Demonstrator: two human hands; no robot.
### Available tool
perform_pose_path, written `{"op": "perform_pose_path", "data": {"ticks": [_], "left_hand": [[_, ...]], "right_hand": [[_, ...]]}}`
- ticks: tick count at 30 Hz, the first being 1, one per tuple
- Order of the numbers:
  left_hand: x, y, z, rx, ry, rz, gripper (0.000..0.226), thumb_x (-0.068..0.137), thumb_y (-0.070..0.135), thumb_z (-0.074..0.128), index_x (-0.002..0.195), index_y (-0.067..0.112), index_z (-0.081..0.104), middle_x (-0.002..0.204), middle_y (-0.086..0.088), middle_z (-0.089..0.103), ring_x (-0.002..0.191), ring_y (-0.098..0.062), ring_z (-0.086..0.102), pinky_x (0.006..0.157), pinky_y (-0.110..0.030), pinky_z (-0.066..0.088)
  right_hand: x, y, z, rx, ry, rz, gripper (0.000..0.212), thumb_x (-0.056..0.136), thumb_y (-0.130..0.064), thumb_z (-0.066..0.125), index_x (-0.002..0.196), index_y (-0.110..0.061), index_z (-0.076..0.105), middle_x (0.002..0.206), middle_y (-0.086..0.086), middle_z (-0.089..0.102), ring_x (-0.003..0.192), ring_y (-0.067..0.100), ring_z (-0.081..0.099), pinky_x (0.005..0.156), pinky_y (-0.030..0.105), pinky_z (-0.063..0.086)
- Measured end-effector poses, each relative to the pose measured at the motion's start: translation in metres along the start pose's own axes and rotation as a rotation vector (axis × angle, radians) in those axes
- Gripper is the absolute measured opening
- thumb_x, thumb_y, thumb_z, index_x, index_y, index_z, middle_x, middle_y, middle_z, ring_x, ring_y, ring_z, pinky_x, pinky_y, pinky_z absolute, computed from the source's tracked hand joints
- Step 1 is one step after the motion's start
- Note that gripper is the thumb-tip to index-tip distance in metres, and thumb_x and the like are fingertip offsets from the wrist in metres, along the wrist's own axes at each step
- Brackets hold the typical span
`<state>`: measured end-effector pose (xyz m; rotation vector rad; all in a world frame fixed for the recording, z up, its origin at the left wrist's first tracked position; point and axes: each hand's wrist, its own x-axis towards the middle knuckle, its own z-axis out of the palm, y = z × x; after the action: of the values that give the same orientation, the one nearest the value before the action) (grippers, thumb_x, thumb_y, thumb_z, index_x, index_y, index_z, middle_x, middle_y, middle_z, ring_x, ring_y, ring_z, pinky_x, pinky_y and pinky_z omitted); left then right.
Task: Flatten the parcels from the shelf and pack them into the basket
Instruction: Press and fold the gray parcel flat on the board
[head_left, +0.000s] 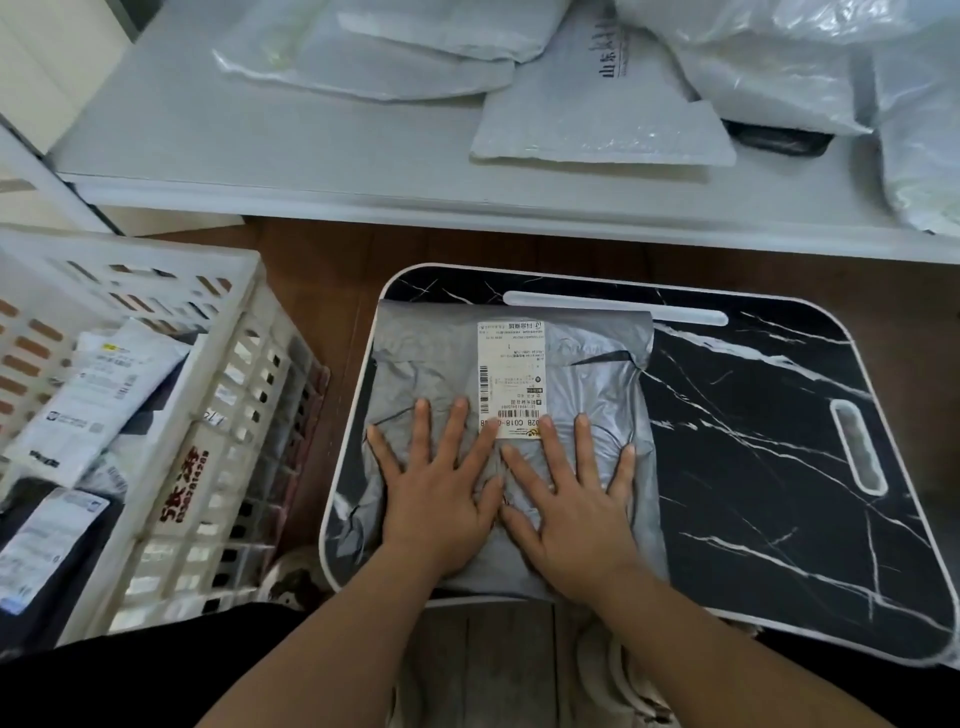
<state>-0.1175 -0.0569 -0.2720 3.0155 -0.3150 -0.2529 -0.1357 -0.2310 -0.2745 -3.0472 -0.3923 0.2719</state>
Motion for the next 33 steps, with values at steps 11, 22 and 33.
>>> {"op": "perform_pose_path", "data": {"ticks": [11,22,33], "left_hand": [[-0.034,-0.035,-0.011,0.028,-0.158,-0.077,0.09,0.058,0.083,-0.03,0.139,0.043,-0.029,0.15,0.011,-0.036,0.138,-0.012,-0.035,0.107,-0.065,-0.02],[-0.014,-0.011,-0.065,-0.155,-0.403,-0.14,0.09,0.085,0.066,0.048,0.153,0.029,0.003,0.161,-0.011,-0.001,0.147,-0.037,0.003,0.119,-0.051,0.005],[-0.04,0.043,-0.109,-0.589,0.063,0.195,0.082,0.082,0.016,0.068,0.149,0.035,0.025,0.15,0.0,0.039,0.138,-0.018,0.037,0.109,-0.021,0.029]], "right_hand": [[-0.02,0.024,-0.015,-0.055,-0.151,0.035,0.085,0.072,-0.088,-0.012,0.146,-0.047,-0.014,0.157,0.004,-0.027,0.144,0.029,-0.026,0.112,0.065,-0.006],[-0.019,0.03,-0.069,0.855,0.005,0.909,0.077,0.073,-0.027,0.081,0.136,-0.002,0.044,0.128,0.022,0.054,0.113,0.037,0.056,0.097,0.041,0.047],[-0.014,-0.001,-0.172,1.879,0.199,0.574,0.016,0.089,-0.004,0.062,0.104,-0.008,0.061,0.087,0.015,0.069,0.07,0.025,0.066,0.072,0.038,0.056]]}}
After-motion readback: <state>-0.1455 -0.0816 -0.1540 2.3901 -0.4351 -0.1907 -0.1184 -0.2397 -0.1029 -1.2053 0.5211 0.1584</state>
